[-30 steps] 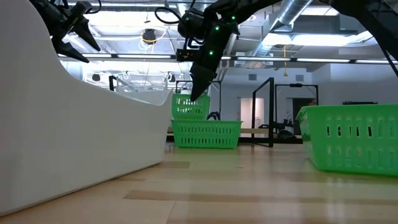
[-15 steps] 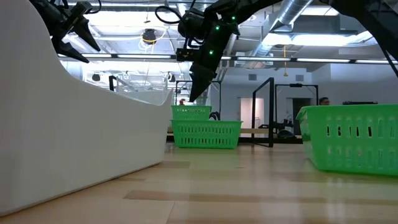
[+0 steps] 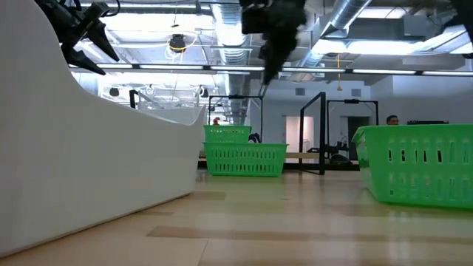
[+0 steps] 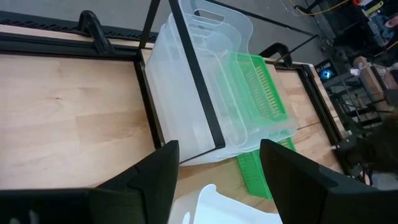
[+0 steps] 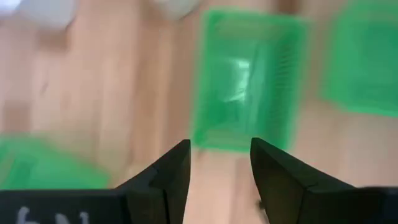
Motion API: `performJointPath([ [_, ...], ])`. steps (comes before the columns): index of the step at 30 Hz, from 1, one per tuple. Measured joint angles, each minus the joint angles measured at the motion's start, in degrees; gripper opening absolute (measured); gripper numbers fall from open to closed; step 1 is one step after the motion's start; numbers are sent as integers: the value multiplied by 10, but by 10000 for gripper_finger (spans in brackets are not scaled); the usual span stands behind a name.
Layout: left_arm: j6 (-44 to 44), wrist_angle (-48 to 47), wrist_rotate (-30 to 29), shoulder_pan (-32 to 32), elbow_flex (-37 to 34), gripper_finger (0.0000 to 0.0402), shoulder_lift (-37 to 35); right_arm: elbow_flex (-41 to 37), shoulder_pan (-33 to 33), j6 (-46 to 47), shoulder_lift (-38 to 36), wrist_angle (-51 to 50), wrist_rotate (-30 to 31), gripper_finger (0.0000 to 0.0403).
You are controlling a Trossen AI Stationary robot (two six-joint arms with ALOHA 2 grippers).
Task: Stack baskets on shelf by color
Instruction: Stack the top green bin on top of the green bin on the shelf
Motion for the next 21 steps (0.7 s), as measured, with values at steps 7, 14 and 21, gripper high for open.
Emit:
performJointPath([
  [7,1,0,0,0,0,212,0,-120,52,-1,-9,96,-17,181],
  [14,1,0,0,0,0,212,0,-180,51,19,-7,164,17,182],
  [21,-2,0,-13,0,0,212,0,-224,42,17,-7,170,19,178],
])
